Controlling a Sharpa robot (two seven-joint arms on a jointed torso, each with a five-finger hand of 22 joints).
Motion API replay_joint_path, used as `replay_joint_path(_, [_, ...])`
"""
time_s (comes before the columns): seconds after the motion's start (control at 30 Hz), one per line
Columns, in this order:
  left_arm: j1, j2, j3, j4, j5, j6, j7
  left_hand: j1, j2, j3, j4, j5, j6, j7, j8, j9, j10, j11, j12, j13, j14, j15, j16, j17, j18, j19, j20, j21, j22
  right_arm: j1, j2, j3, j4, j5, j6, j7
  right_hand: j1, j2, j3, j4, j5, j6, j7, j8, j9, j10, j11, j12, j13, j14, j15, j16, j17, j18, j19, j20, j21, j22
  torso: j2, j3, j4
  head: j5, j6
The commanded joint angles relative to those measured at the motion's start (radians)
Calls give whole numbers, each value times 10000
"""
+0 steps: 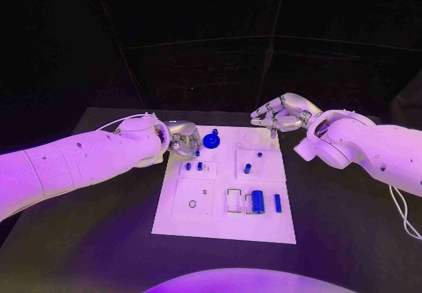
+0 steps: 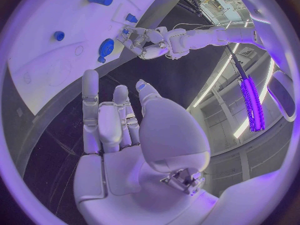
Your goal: Assemble the parts on the task board
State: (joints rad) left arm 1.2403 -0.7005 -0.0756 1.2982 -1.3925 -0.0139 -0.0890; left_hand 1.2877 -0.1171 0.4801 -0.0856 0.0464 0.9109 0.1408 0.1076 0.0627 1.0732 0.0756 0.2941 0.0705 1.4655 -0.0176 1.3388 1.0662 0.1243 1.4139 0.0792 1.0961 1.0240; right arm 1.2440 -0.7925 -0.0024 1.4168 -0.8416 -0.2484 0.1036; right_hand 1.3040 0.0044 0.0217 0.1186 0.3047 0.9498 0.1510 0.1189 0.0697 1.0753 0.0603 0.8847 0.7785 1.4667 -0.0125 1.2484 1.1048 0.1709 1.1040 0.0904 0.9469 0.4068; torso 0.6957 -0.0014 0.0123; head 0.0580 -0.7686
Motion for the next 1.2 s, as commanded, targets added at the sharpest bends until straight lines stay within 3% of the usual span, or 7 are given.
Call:
replay_joint_path(0.03, [10, -61, 5, 4, 27, -176, -62, -13, -115, -69, -13, 24, -94, 24, -91, 2, -132, 0, -70, -14, 75, 57, -55, -34, -97, -38, 66, -46, -28, 17, -42, 5, -8, -261, 49, -294, 205, 32, 60, 62, 24, -82, -6, 74, -11, -367, 6, -742, -688, 35, -50, -232, -188, 138, -77, -17, -158, -76, -1, -4, 1, 2, 8])
replay_joint_path(0.27, [14, -506, 20, 227, 751, -485, 201, -125, -310, -237, 20, 21, -142, 84, -150, 26, -468, 92, -211, -46, 5, 121, -182, -300, -43, -147, 108, -336, -337, 17, -223, 4, -48, -2395, 293, -1095, 1056, -252, 797, -381, -353, 316, -18, 305, 27, -910, 36, -3155, -2682, -7, -49, -681, -606, 143, 30, -26, -300, -180, -20, -4, -12, -50, 42])
replay_joint_path(0.43, [34, -1015, 30, 454, 3528, -1509, 1232, -339, -400, -656, 264, 28, 32, 207, -96, 67, -571, 161, -110, 17, -117, 187, -386, -684, 62, -336, 176, -847, -870, 13, -334, 3, 54, -5091, 648, -1652, 1354, -608, 1518, -694, -720, 749, -92, 460, 6, -208, 4, -4799, -4219, 137, -49, -550, -395, 154, 174, -74, -191, -136, -18, 6, -9, -222, 138])
replay_joint_path(0.57, [45, -1313, 26, 704, 7955, -2390, 2482, -285, -142, -689, 440, 51, 497, 418, 143, 116, -738, 371, 82, 53, -1375, 376, -2087, -3527, 500, -1616, 342, -3357, -3376, -1, -369, 1, 188, -6783, 896, -2044, 1304, -794, 1851, -760, -935, 982, -181, 437, -14, 64, -2, -5421, -4820, 173, -73, -495, -307, 140, 179, -82, -147, -112, -8, 15, -2, -406, 185])
replay_joint_path(0.63, [47, -1403, 24, 835, 9897, -2458, 3215, -203, -21, -601, 459, 70, 608, 452, 225, 105, -833, 404, 225, 70, -2306, 443, -3123, -5102, 567, -2136, 419, -3940, -3788, -42, -387, 0, 260, -7451, 948, -2194, 1254, -884, 1978, -773, -1015, 1010, -179, 365, -28, 136, 9, -5602, -5031, 180, -61, -489, -293, 135, 172, -88, -137, -105, -3, -6, 12, -478, 231])
replay_joint_path(0.73, [48, -1499, 22, 983, 11842, -2241, 4129, -172, 122, -538, 496, 52, 691, 423, 308, 91, -773, 381, 486, 121, -2677, 449, -3365, -5426, 589, -2387, 467, -4246, -3981, -113, -376, -2, 343, -8254, 1056, -2368, 1189, -970, 2096, -769, -1067, 995, -158, 273, -38, 68, 59, -5835, -5263, 202, -23, -437, -225, 132, 175, -82, -123, -98, -15, -25, 16, -538, 245])
replay_joint_path(1.2, [49, -1576, 20, 1218, 13383, -1822, 5028, -67, 246, -455, 449, 54, 796, 391, 411, 90, -664, 333, 745, 169, -2779, 414, -3376, -5553, 598, -2407, 449, -4389, -4100, -537, -23, -11, 443, -9349, 1180, -2390, 1114, -1212, 2518, -838, -1320, 801, -22, -137, -42, -139, 257, -6475, -6086, 209, 127, -394, -167, 132, 162, 17, -97, -86, 5, -5, 14, -611, 295])
